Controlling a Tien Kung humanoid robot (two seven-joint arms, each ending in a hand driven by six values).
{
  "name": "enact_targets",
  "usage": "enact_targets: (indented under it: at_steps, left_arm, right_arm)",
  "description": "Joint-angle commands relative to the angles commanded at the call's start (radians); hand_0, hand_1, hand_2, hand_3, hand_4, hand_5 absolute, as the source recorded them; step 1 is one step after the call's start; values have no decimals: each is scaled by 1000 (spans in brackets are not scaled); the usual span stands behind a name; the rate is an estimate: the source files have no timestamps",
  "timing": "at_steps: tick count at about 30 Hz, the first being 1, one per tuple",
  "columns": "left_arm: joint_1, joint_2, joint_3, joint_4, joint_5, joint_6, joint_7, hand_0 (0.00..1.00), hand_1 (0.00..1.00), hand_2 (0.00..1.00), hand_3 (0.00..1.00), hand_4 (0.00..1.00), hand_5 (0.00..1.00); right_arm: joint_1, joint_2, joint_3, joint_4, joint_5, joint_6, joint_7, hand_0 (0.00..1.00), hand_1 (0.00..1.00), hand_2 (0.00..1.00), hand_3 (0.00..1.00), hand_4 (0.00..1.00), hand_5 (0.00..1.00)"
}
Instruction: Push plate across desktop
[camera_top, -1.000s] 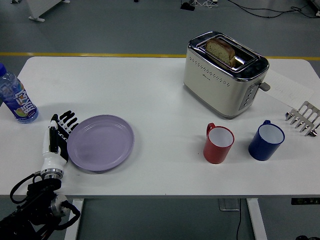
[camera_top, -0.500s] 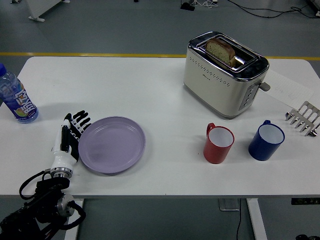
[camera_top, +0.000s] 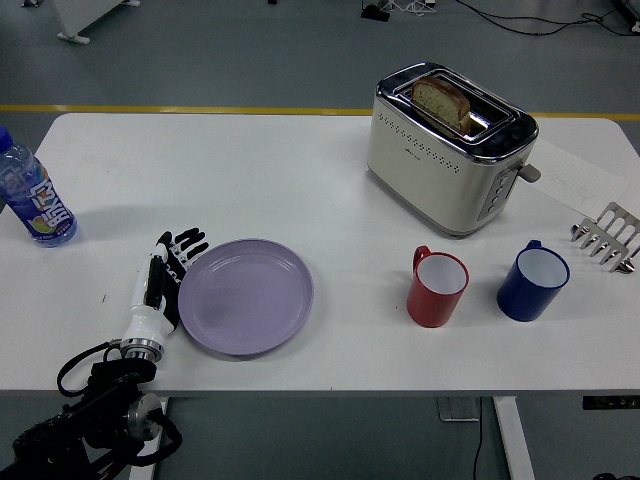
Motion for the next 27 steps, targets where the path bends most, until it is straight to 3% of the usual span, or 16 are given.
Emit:
enact_targets:
  at_steps: [14,27]
  left_arm:
    - [-25,2,67,-29,-11,-2,2,687,727,724,627,433,998]
    - [-77,6,177,-36,-37,-5,4,686,726,723,628,442,998]
  right_arm:
    - [-3,0,1,0,-3,1,2,568,530,610,589,68,523]
    - [3,0,-1,-1,2,0,5,568,529,610,589,69,518]
